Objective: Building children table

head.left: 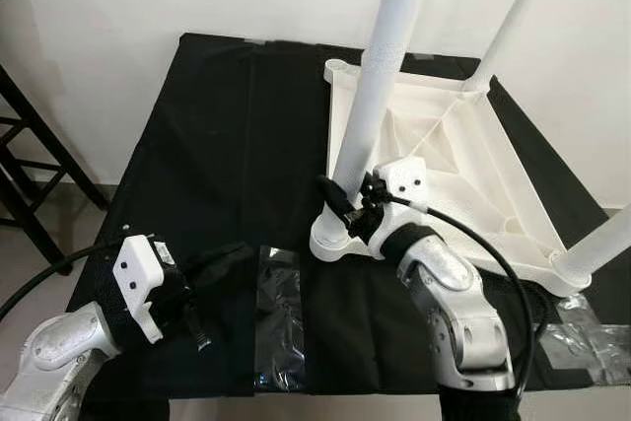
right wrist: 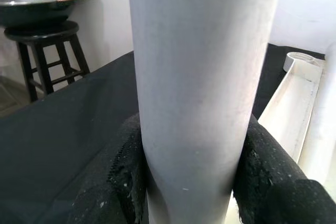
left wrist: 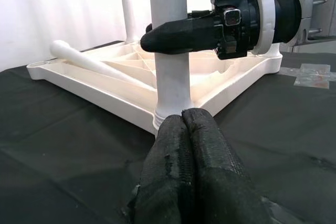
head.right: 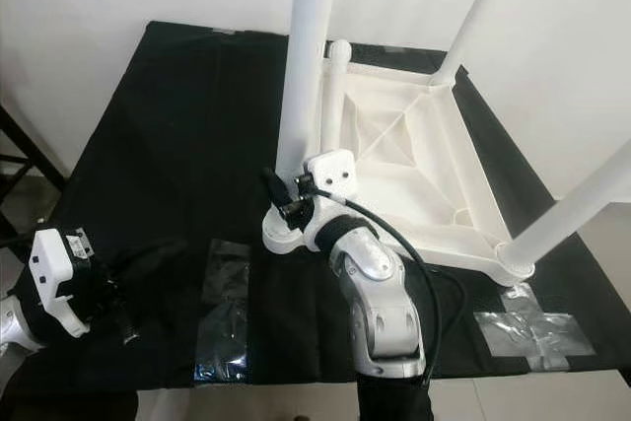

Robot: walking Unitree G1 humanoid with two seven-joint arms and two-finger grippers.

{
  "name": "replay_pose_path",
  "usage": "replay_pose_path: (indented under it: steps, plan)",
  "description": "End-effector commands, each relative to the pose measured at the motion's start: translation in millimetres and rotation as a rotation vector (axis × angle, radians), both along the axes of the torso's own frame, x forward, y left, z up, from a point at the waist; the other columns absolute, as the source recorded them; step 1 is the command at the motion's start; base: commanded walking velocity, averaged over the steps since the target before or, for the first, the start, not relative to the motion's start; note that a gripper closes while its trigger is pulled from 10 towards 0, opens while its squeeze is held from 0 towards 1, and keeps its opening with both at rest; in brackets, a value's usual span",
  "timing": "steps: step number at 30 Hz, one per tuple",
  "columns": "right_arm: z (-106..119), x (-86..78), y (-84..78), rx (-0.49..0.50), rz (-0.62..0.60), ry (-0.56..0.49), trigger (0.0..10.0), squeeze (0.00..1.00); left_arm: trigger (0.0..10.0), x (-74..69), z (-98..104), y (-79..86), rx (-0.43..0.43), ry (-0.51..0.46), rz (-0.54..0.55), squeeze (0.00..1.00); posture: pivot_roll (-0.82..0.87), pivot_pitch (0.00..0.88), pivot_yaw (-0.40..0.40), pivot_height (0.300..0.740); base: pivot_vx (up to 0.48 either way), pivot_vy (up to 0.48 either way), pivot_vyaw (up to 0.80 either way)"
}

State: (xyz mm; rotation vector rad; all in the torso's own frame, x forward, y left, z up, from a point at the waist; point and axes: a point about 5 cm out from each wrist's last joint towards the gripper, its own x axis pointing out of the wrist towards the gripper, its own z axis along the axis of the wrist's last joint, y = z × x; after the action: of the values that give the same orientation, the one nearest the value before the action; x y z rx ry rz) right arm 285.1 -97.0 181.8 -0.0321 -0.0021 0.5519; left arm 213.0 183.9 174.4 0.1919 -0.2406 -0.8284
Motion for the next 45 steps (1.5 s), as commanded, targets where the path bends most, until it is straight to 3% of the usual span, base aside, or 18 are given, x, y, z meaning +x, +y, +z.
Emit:
replay_pose_path:
  steps: [1,2,5,9,10,12,13,19,20,21,23,37,39,41,42,43,44,45]
  plan:
    - [-40.4,-3.9,-6.0,-0.065,0.010,0.220,10.0,0.00,10.0,0.3,-2.2,1.1,0.003,0.011,0.003,0.00,0.07,0.141,-0.106,0.740,0.000,0.000,0.00]
    - [-35.8,-4.3,-5.4,-0.063,0.029,0.216,10.0,1.00,10.0,0.6,-2.3,1.2,0.004,0.010,0.004,0.00,0.08,0.140,-0.105,0.740,0.000,0.000,0.00]
    - [-7.3,0.6,1.8,0.051,0.286,0.160,10.0,1.00,10.0,1.3,-2.5,0.5,0.004,0.012,0.001,0.00,0.07,0.135,-0.100,0.740,0.000,0.000,0.00]
    - [13.8,10.4,-1.4,0.047,0.411,0.037,10.0,0.93,10.0,2.0,-2.6,-0.2,0.001,0.011,0.001,0.00,0.08,0.130,-0.097,0.740,0.000,0.000,0.00]
    - [22.0,16.9,-2.2,0.031,0.483,-0.009,10.0,0.35,10.0,2.4,-2.8,-0.6,0.000,0.011,0.001,0.00,0.08,0.126,-0.094,0.740,0.000,0.000,0.00]
    - [27.3,21.2,-3.2,0.018,0.532,-0.036,10.0,0.35,10.0,2.6,-2.9,-0.9,-0.001,0.011,0.001,0.00,0.08,0.125,-0.093,0.740,0.000,0.000,0.00]
    - [30.3,26.0,-4.9,-0.010,0.578,-0.056,10.0,0.00,10.0,2.9,-3.1,-1.4,-0.001,0.011,0.001,0.00,0.09,0.124,-0.095,0.740,0.000,0.000,0.00]
    - [44.6,60.3,-18.5,-0.053,0.663,-0.053,10.0,0.00,10.0,3.1,-4.0,-1.5,0.001,0.016,-0.003,0.00,0.10,0.119,-0.086,0.740,0.000,0.000,0.00]
    - [47.2,66.3,-20.5,-0.051,0.659,-0.052,3.3,0.00,10.0,3.1,-4.2,-1.5,0.001,0.017,-0.004,0.00,0.10,0.120,-0.087,0.740,0.000,0.000,0.00]
    - [47.2,66.3,-20.5,-0.051,0.659,-0.052,3.3,0.00,10.0,3.1,-4.2,-1.5,0.001,0.017,-0.004,0.00,0.10,0.120,-0.087,0.740,0.000,0.000,0.00]
    - [48.4,72.7,-23.5,-0.048,0.667,-0.045,0.0,0.00,10.0,3.0,-4.5,-1.5,0.002,0.018,-0.004,0.00,0.10,0.120,-0.086,0.740,0.000,0.000,0.00]
    - [24.7,64.3,-44.7,-0.038,0.790,0.033,0.0,0.00,10.0,1.1,-3.4,-2.3,-0.001,0.017,-0.003,0.00,0.10,0.135,-0.093,0.740,0.000,0.000,0.00]
    - [-1.4,48.8,-42.3,-0.085,0.694,0.110,0.0,0.00,10.0,-0.3,-2.6,-2.1,-0.002,0.015,-0.002,0.00,0.10,0.149,-0.110,0.740,0.000,0.000,0.00]
    - [-27.3,37.4,-31.6,-0.087,0.435,0.195,0.0,0.00,10.0,-2.0,-1.7,-1.3,0.001,0.015,-0.001,0.00,0.10,0.156,-0.123,0.740,0.000,0.000,0.00]
    - [-27.3,37.4,-31.6,-0.087,0.435,0.195,0.0,0.00,10.0,-2.0,-1.7,-1.3,0.001,0.015,-0.001,0.00,0.10,0.156,-0.123,0.740,0.000,0.000,0.00]
    - [-49.7,15.0,-15.2,-0.019,0.029,0.265,0.0,0.00,10.0,-2.8,-0.2,1.8,0.002,0.014,0.005,0.00,0.08,0.172,-0.108,0.740,0.000,0.000,0.00]
    - [-49.7,15.0,-15.2,-0.019,0.029,0.265,0.0,0.00,10.0,-2.8,-0.2,1.8,0.002,0.014,0.005,0.00,0.08,0.172,-0.108,0.740,0.000,0.000,0.00]
    - [-52.5,-5.7,-3.1,0.019,-0.056,0.275,0.0,0.00,10.0,-2.9,0.3,3.6,0.002,0.015,0.007,0.00,0.07,0.177,-0.092,0.740,0.000,0.000,0.00]
